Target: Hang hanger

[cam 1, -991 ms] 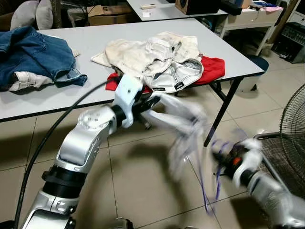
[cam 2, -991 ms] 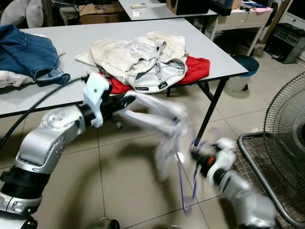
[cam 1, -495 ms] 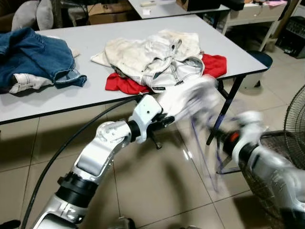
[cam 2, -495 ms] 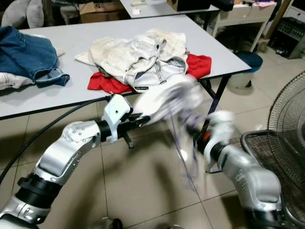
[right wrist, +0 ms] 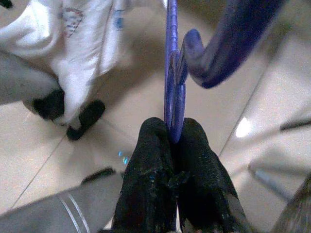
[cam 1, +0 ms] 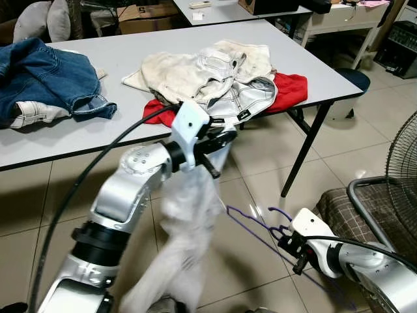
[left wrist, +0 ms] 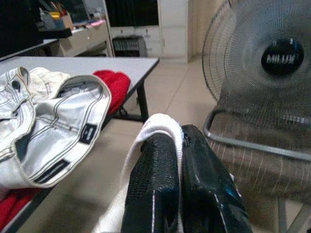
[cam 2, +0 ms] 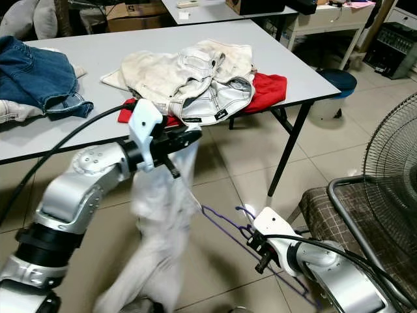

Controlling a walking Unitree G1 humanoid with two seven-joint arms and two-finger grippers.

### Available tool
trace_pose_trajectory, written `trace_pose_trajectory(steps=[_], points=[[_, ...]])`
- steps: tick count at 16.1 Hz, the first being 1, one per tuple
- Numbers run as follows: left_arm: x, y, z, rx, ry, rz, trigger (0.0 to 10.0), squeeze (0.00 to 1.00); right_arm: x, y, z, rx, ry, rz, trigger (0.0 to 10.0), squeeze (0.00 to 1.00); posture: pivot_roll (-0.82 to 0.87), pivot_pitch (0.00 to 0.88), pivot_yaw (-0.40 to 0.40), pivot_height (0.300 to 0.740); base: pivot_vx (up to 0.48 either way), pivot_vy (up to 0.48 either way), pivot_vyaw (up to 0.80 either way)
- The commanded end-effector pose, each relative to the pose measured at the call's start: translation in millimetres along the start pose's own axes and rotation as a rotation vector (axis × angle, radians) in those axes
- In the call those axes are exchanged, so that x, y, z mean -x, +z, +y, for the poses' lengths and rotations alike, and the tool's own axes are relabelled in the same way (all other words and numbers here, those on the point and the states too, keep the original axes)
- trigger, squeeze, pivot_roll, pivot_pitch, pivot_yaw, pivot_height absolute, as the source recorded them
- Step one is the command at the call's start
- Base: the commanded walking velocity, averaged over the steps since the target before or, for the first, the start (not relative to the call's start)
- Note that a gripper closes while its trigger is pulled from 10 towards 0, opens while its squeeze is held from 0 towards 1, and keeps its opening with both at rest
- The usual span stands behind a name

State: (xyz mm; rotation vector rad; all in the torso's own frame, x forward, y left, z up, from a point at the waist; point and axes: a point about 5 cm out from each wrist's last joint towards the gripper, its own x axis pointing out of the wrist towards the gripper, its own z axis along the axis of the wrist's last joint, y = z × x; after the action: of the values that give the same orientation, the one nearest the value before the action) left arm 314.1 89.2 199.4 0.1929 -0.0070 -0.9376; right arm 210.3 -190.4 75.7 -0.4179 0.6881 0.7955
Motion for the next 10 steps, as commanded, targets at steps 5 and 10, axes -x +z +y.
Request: trace_pose_trajectory(steps=[5,10], points=[[11.8,17,6.8,-0.073,-0.042,-0.008,0.0,0.00,24.4,15,-9.4,-0.123,0.064,-0.224,10.0,0.00,-0.10,0.058,0.040,0.740,0.000,0.000,0.00],[16.3,18,12.5,-0.076,-0.077,-0.006,0.0,0.00,29.9,14,-7.5,-0.111,0.094,-0.262,10.0,0.00,-0.09,0.059,0.049,0.740,0.000,0.000,0.00]])
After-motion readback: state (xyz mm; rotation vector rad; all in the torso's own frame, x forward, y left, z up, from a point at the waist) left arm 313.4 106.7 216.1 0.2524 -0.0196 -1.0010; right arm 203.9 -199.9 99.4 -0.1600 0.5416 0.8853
